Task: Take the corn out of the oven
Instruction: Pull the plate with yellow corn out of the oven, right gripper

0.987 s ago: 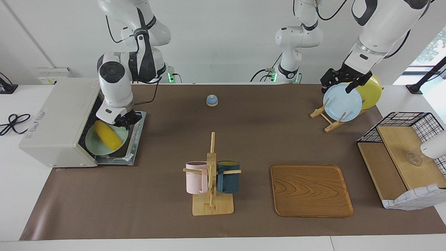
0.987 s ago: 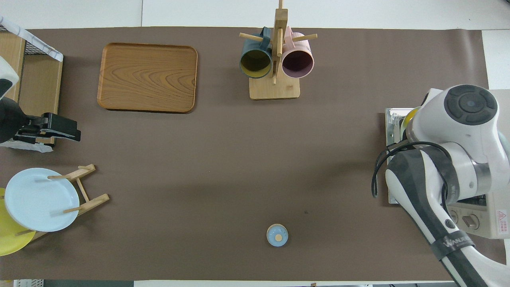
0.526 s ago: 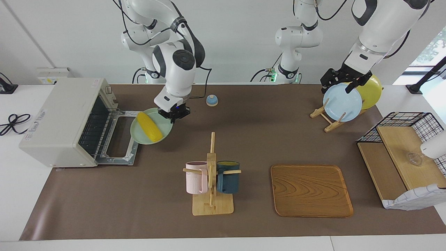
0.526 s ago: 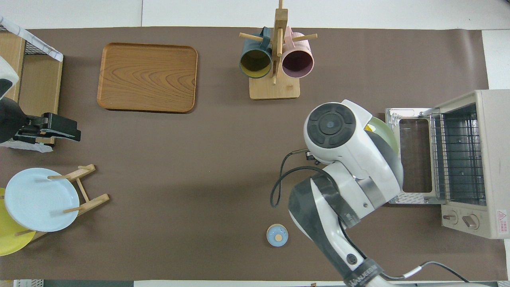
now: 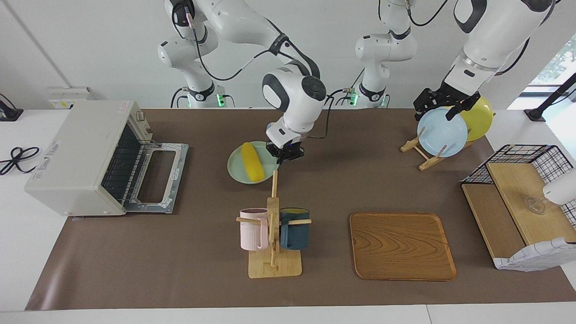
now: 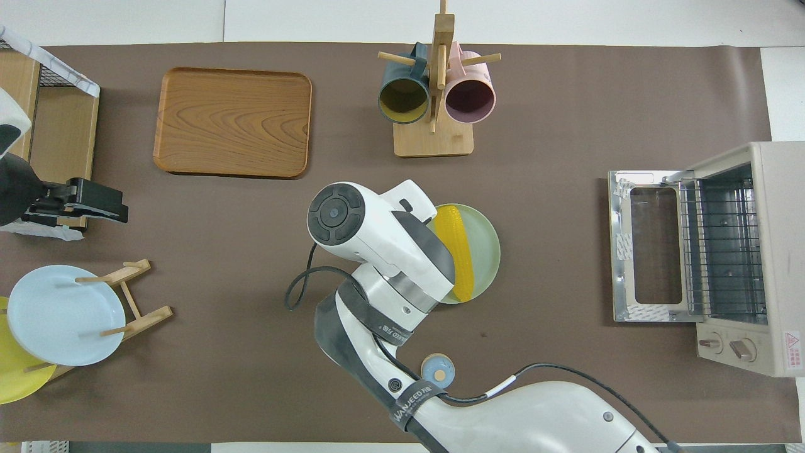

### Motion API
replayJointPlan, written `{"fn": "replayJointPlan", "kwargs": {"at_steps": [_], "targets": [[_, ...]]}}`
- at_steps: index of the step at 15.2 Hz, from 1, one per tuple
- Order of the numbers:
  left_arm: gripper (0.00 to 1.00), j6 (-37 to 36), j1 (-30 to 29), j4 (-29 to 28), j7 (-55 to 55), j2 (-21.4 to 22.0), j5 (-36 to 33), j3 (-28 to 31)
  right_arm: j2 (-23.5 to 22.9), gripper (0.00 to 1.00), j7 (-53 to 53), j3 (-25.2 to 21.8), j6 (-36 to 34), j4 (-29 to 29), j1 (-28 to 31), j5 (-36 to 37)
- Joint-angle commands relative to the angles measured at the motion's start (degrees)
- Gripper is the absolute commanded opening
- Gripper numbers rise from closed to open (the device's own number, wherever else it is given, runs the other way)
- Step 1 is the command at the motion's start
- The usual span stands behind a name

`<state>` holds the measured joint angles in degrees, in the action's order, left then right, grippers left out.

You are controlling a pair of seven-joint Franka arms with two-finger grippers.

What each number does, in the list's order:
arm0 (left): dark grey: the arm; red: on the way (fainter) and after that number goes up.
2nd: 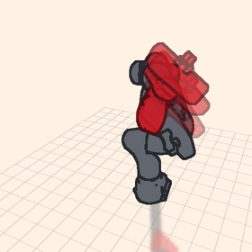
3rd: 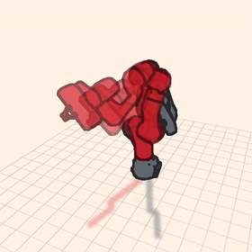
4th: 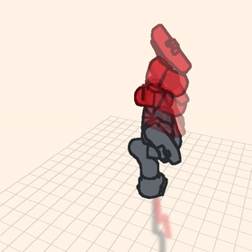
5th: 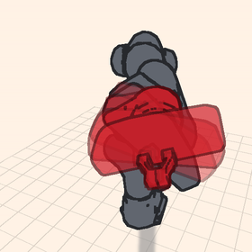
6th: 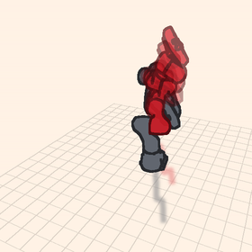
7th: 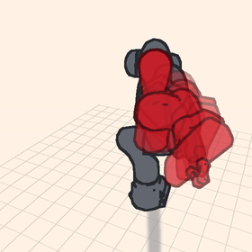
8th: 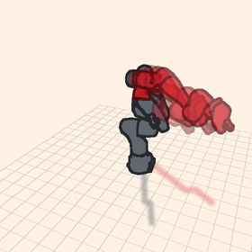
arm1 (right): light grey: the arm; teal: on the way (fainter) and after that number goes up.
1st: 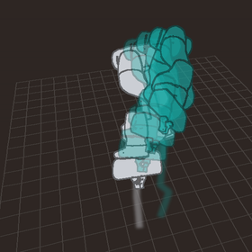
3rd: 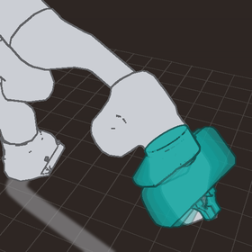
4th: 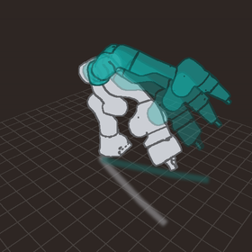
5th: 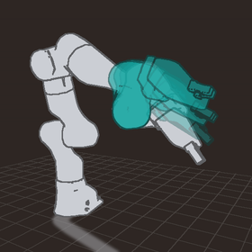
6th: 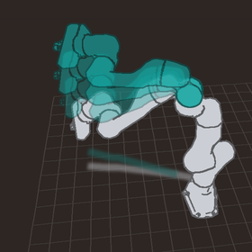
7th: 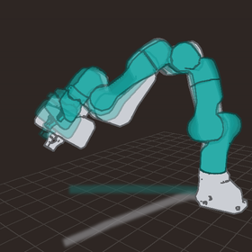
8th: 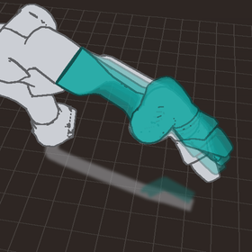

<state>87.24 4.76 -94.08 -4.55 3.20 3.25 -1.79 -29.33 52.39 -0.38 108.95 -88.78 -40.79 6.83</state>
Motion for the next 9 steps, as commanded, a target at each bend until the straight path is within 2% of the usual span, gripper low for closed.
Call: {"fn": "replayJointPlan", "kwargs": {"at_steps": [1, 4, 6, 8, 9], "targets": [[1.00, 0.8, 0.0, 0.1, 0.1, 0.4, 0.2, -0.1, 1.1, 0.00, 1.0, 0.3, 4.8, -3.2, 1.2, -4.4], [1.00, 1.4, -0.3, -0.1, 0.1, 0.4, 0.2, -0.1, 1.4, 0.00, 1.0, 0.4, 7.2, -4.6, 2.3, -4.8], [1.00, 1.5, -0.2, -0.1, 0.0, 0.4, 0.2, -0.1, 1.3, 0.22, 1.0, 0.4, 8.8, -4.6, 2.4, -4.9], [1.00, 1.5, 0.1, -0.1, -0.4, 0.4, 0.3, -0.1, 1.2, 0.50, 1.0, 0.3, 10.0, -4.4, 2.3, -5.3], [1.00, 1.5, 0.2, -0.1, -0.9, 0.4, 0.3, -0.1, 1.2, 0.51, 1.0, 0.3, 9.8, -3.9, 2.2, -4.9]]}}
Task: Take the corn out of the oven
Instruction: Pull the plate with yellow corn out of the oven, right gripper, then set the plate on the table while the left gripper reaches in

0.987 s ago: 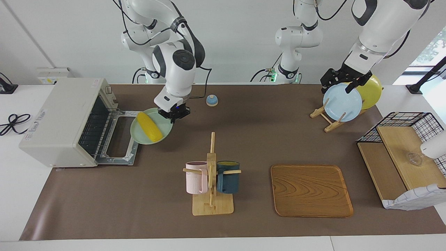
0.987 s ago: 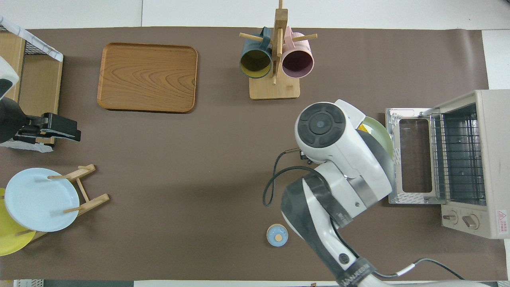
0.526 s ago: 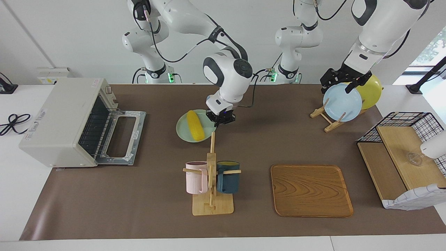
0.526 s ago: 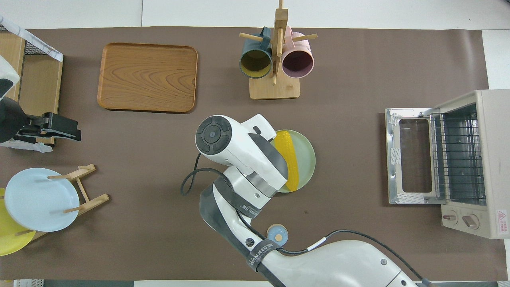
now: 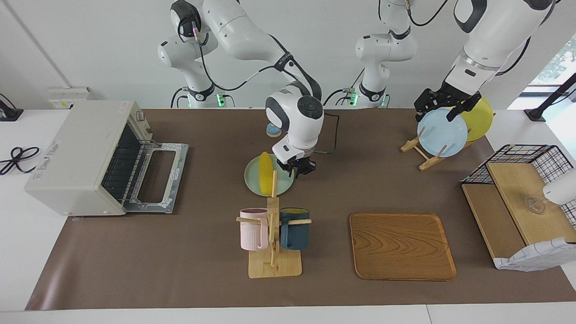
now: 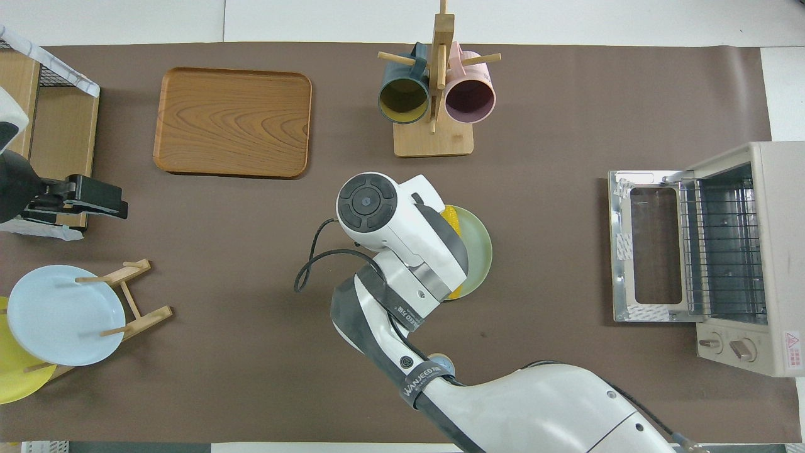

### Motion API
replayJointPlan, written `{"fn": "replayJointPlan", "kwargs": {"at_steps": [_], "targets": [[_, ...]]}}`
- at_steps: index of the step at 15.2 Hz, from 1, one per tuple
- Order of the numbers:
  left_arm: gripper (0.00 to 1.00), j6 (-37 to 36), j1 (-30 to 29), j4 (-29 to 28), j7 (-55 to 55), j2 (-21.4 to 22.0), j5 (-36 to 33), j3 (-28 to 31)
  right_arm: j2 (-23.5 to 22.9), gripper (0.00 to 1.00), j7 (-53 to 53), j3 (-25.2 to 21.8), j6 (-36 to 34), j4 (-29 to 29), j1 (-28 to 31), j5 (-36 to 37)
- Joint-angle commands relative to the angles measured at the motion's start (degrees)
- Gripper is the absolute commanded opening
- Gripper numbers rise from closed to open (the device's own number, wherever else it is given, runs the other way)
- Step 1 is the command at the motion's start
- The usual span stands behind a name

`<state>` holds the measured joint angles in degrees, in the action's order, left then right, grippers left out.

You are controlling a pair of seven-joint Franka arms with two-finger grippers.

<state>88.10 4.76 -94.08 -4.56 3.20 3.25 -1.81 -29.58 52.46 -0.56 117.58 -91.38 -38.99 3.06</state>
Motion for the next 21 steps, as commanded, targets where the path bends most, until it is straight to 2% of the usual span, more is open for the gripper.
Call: {"fn": "replayJointPlan", "kwargs": {"at_steps": [1, 4, 7, 8, 10, 11, 15, 19, 21], "targets": [[1.00, 0.7, 0.2, -0.4, -1.7, 0.5, 0.3, -0.2, 1.7, 0.51, -0.1, 0.1, -0.2, -0.3, 0.8, -0.4], [1.00, 1.5, 0.3, -0.8, -2.2, 0.6, 0.3, -0.4, 4.2, 0.44, -6.7, -0.1, -5.8, 0.1, 2.9, 4.9], [1.00, 2.9, 2.7, -2.2, -4.2, 0.9, 0.5, -0.4, 8.6, 0.37, -15.2, -0.1, -12.0, -0.8, 7.5, 5.2], [1.00, 3.3, 3.7, -2.8, -4.4, 1.0, 0.5, -0.5, 9.8, 0.31, -15.6, -0.1, -13.8, -1.7, 9.1, 5.2], [1.00, 4.2, 7.3, -4.3, -5.9, 0.8, 0.5, -0.5, 11.7, 0.06, -15.9, -0.1, -16.7, -5.0, 12.5, 5.2], [1.00, 5.5, 9.5, -5.5, -7.6, 0.8, 0.5, -0.5, 13.0, 0.00, -16.4, -0.1, -16.3, -8.4, 14.1, 5.3], [1.00, 11.5, 19.6, -9.8, -14.6, -0.1, 0.5, -0.5, 16.1, 0.00, -23.0, -0.1, -8.3, -19.8, 20.4, 8.0], [1.00, 19.3, 29.5, -10.0, -26.2, -5.9, 0.6, -0.5, 16.8, 0.00, -27.9, -0.1, -3.9, -24.0, 25.1, 8.6], [1.00, 23.2, 32.2, -9.7, -30.4, -8.7, 0.9, -0.5, 17.6, 0.00, -28.8, -0.1, 0.3, -27.9, 27.3, 10.5]]}}
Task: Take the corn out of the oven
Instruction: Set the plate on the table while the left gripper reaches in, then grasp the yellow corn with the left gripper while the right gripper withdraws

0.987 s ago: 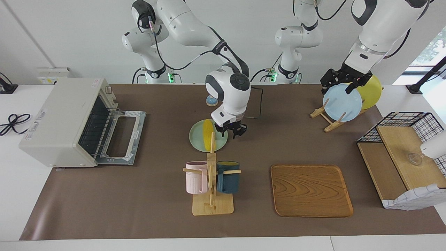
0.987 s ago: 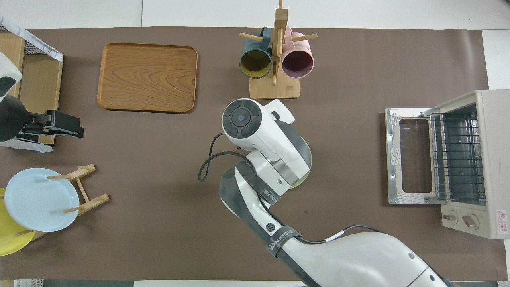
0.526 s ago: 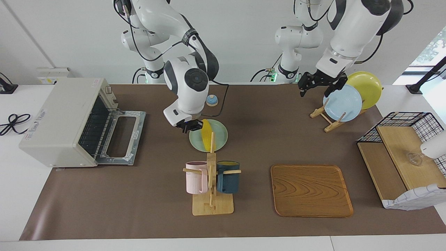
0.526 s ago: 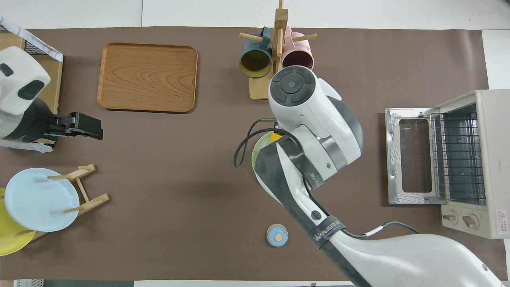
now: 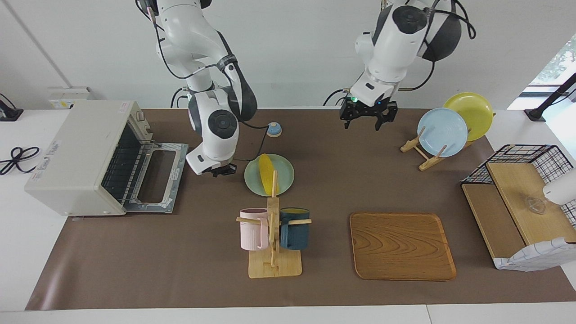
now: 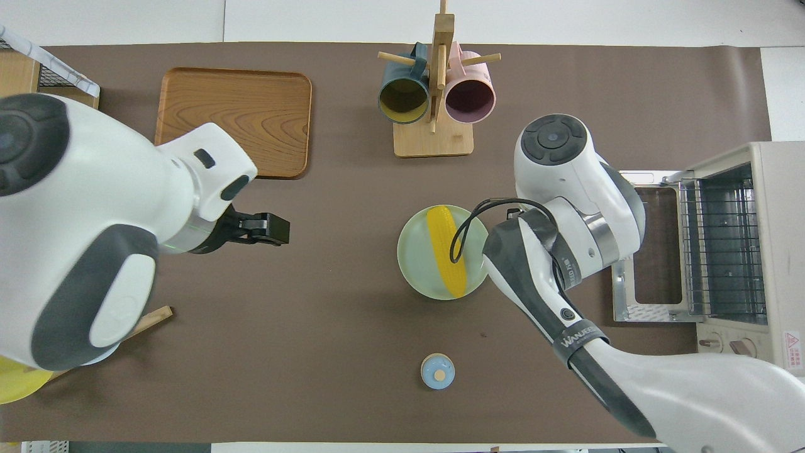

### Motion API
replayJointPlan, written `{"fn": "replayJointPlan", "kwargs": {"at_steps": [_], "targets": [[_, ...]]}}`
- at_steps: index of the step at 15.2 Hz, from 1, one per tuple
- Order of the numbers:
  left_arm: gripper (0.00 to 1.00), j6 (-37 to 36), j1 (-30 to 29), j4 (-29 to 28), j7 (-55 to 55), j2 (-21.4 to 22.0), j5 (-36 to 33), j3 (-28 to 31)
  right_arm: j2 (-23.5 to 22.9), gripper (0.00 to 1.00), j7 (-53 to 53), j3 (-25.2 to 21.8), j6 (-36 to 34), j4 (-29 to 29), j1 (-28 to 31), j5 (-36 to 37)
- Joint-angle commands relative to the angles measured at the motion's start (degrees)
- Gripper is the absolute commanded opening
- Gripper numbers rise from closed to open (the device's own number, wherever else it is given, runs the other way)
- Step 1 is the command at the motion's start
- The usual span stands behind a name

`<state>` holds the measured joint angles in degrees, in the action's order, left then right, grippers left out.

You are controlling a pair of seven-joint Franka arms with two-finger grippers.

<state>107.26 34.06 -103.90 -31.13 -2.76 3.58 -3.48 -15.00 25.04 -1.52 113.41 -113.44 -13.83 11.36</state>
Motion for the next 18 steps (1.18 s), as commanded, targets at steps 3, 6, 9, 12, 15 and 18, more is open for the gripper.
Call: {"fn": "replayJointPlan", "kwargs": {"at_steps": [3, 6, 9, 12, 15, 18], "targets": [[1.00, 10.8, 7.5, 0.3, -9.5, -6.8, 0.9, 1.3, 3.5, 0.00, -2.1, 0.8, 8.1, -8.1, 3.3, 3.3], [1.00, 13.4, 9.9, 2.6, -10.4, -10.9, 1.1, 1.3, 3.1, 0.00, -3.1, 0.8, 8.2, -8.5, 4.2, 4.1], [1.00, 14.8, 12.1, 7.1, -12.5, -16.9, 1.1, 1.4, 3.0, 0.00, -3.6, 0.8, 8.1, -8.5, 5.6, 6.6], [1.00, 15.2, 13.0, 12.4, -13.3, -23.2, 0.5, 1.5, 3.0, 0.00, -4.3, 0.8, 8.1, -8.6, 6.1, 6.7], [1.00, 18.7, 12.6, 12.8, -12.9, -26.1, -1.8, 1.6, 3.0, 0.00, -5.8, 0.8, 8.1, -9.2, 6.2, 7.5], [1.00, 19.0, 9.9, 13.5, -11.9, -26.8, -3.2, 1.9, 3.7, 0.00, -8.2, 0.8, 5.9, -8.5, 6.2, 11.7]]}}
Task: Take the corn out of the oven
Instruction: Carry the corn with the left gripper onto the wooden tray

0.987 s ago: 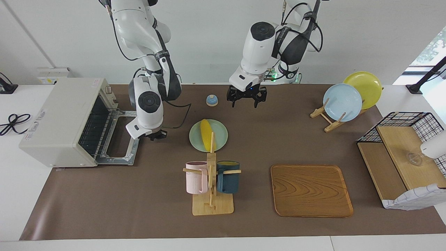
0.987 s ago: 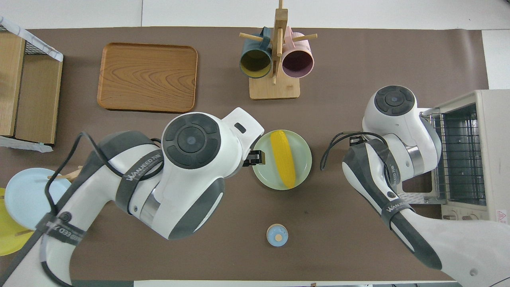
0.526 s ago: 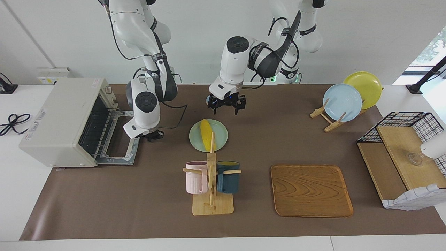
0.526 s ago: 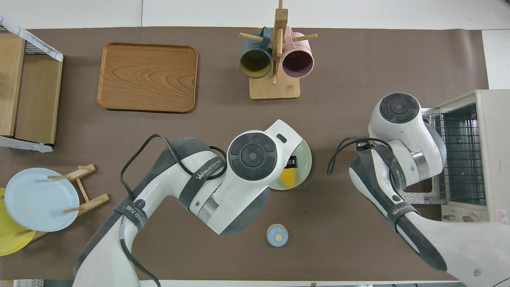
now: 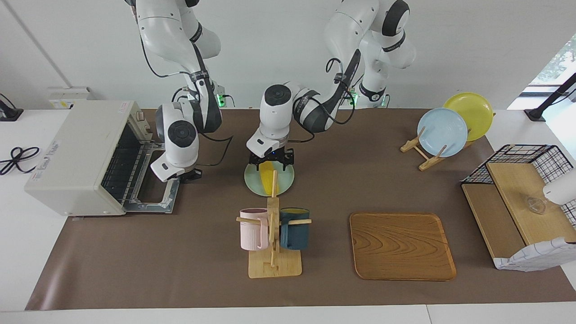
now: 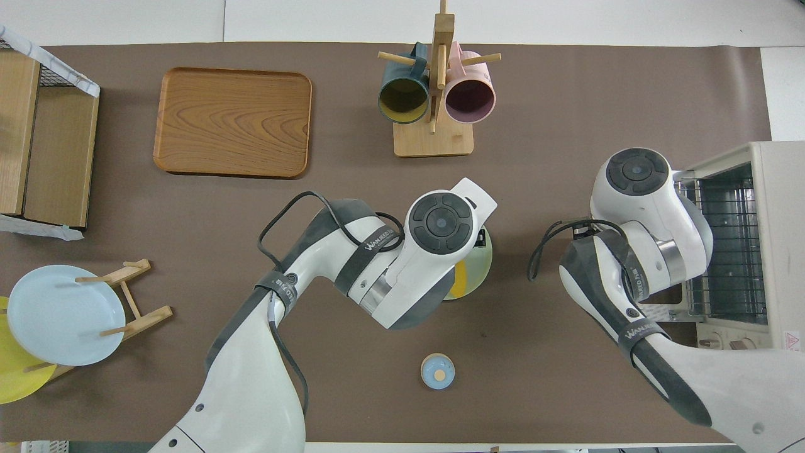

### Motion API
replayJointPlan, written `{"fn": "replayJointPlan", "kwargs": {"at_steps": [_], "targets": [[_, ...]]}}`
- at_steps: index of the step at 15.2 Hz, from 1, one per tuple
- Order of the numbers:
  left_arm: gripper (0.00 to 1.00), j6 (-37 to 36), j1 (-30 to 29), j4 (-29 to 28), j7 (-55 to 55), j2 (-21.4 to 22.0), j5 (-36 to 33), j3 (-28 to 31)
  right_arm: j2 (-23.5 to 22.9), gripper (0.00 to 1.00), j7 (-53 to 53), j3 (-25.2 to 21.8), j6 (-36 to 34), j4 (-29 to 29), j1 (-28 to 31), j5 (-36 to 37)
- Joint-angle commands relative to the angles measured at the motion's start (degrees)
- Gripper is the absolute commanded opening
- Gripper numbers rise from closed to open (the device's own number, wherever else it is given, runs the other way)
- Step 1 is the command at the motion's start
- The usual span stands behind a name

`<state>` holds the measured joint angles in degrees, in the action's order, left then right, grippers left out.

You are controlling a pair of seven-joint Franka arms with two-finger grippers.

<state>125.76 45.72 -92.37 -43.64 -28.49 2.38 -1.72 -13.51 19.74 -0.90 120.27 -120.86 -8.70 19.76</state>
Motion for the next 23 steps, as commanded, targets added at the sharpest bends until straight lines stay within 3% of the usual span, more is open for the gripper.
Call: {"fn": "replayJointPlan", "kwargs": {"at_steps": [1, 10, 11, 12, 16, 23], "targets": [[1.00, 1.0, -2.5, 2.0, 0.8, -1.7, -2.9, 0.1, 2.9, 0.00, -4.4, 0.2, -2.4, -0.3, 1.1, 3.4], [1.00, 7.1, -1.0, 1.2, 0.5, -2.9, -1.0, 0.1, 13.7, 0.00, -25.3, 0.3, -12.8, 2.6, 8.8, -0.6], [1.00, 7.3, -0.7, 1.7, 0.1, -5.0, -1.1, 0.1, 14.5, 0.00, -27.5, 0.1, -12.9, 2.6, 9.7, -2.3], [1.00, 7.6, 0.2, 2.0, 0.1, -6.9, -0.9, 0.2, 14.7, 0.00, -29.2, 0.1, -12.9, 2.6, 10.5, -3.0], [1.00, 2.5, -0.5, 6.3, 0.5, -7.6, -1.2, 0.2, 14.8, 0.00, -36.3, 0.1, -13.0, 2.6, 15.1, -3.3], [1.00, 2.3, -0.4, 4.7, 0.7, -7.0, -2.8, 0.2, 18.1, 0.00, -37.2, 0.2, -18.8, 6.4, 14.9, -7.2]]}}
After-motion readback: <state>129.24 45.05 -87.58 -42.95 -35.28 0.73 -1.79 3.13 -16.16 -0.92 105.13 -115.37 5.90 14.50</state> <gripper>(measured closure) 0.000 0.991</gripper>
